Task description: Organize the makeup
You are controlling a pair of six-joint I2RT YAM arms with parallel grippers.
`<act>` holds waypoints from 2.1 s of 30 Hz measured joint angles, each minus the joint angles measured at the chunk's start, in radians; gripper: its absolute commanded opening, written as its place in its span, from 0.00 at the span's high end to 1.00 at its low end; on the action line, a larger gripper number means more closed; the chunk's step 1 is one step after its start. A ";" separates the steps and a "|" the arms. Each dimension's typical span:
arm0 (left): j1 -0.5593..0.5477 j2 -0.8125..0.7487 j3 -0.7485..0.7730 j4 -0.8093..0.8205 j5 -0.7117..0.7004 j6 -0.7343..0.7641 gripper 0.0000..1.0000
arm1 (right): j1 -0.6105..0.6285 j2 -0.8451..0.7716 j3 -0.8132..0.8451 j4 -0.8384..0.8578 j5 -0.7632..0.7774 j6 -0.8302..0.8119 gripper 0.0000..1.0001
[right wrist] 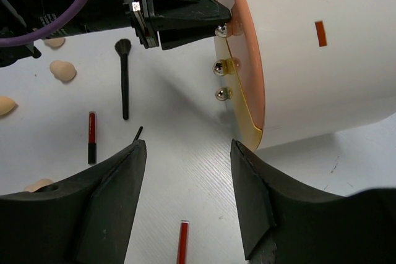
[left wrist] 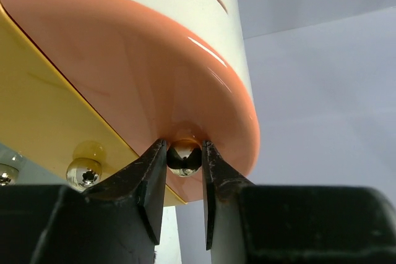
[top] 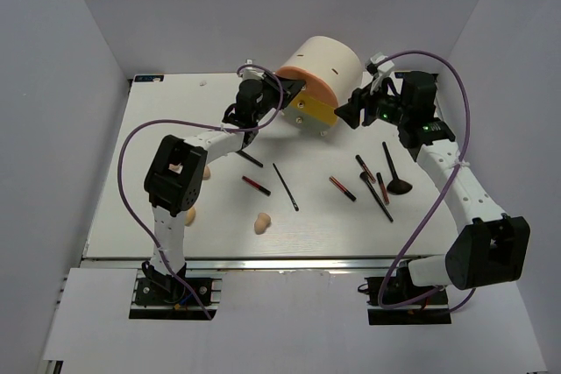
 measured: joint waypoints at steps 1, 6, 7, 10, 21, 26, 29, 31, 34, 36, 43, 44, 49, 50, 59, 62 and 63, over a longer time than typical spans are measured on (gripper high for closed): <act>0.000 0.000 0.000 0.000 0.002 -0.003 0.72 | -0.002 0.000 -0.004 0.001 0.000 0.000 0.38; 0.000 -0.001 -0.020 0.026 0.002 -0.014 0.77 | -0.005 -0.001 -0.018 0.010 0.002 0.000 0.38; 0.000 -0.002 -0.029 0.038 0.002 -0.015 0.77 | -0.007 -0.001 -0.022 0.012 0.002 0.000 0.38; 0.001 -0.014 -0.056 0.060 0.001 -0.014 0.77 | -0.013 -0.001 -0.034 0.018 0.005 0.001 0.38; 0.001 -0.224 -0.312 0.066 -0.006 0.007 0.78 | -0.055 -0.008 -0.060 0.021 0.017 0.002 0.38; 0.001 -0.318 -0.403 0.055 -0.013 0.021 0.78 | -0.058 -0.023 -0.093 0.020 0.025 0.003 0.37; 0.001 -0.351 -0.427 0.043 -0.014 0.032 0.74 | -0.062 -0.027 -0.108 0.019 0.028 0.003 0.37; 0.001 -0.362 -0.431 0.035 -0.014 0.037 0.65 | -0.064 -0.028 -0.114 0.019 0.032 0.002 0.36; 0.001 -0.364 -0.431 0.033 -0.014 0.049 0.42 | -0.068 -0.033 -0.123 0.013 0.037 -0.011 0.32; 0.001 -0.364 -0.431 0.030 -0.013 0.051 0.31 | -0.069 -0.040 -0.130 0.009 0.038 -0.028 0.30; 0.001 -0.365 -0.431 0.019 -0.009 0.065 0.25 | -0.069 -0.053 -0.166 -0.065 0.040 -0.132 0.26; 0.001 -0.367 -0.431 0.013 -0.009 0.068 0.25 | -0.069 -0.053 -0.174 -0.084 0.036 -0.151 0.26; 0.001 -0.397 -0.431 -0.069 -0.012 0.104 0.17 | -0.069 -0.057 -0.219 -0.151 -0.013 -0.246 0.26; 0.001 -0.408 -0.431 -0.092 -0.015 0.113 0.16 | -0.069 -0.061 -0.230 -0.163 -0.026 -0.264 0.26; 0.016 -0.577 -0.460 -0.286 -0.092 0.182 0.42 | -0.069 -0.074 -0.251 -0.212 -0.101 -0.366 0.30; 0.046 -0.663 -0.462 -0.438 -0.169 0.209 0.85 | -0.069 -0.086 -0.268 -0.219 -0.116 -0.397 0.41; 0.063 -0.694 -0.464 -0.496 -0.193 0.211 0.92 | -0.069 -0.091 -0.276 -0.224 -0.121 -0.406 0.45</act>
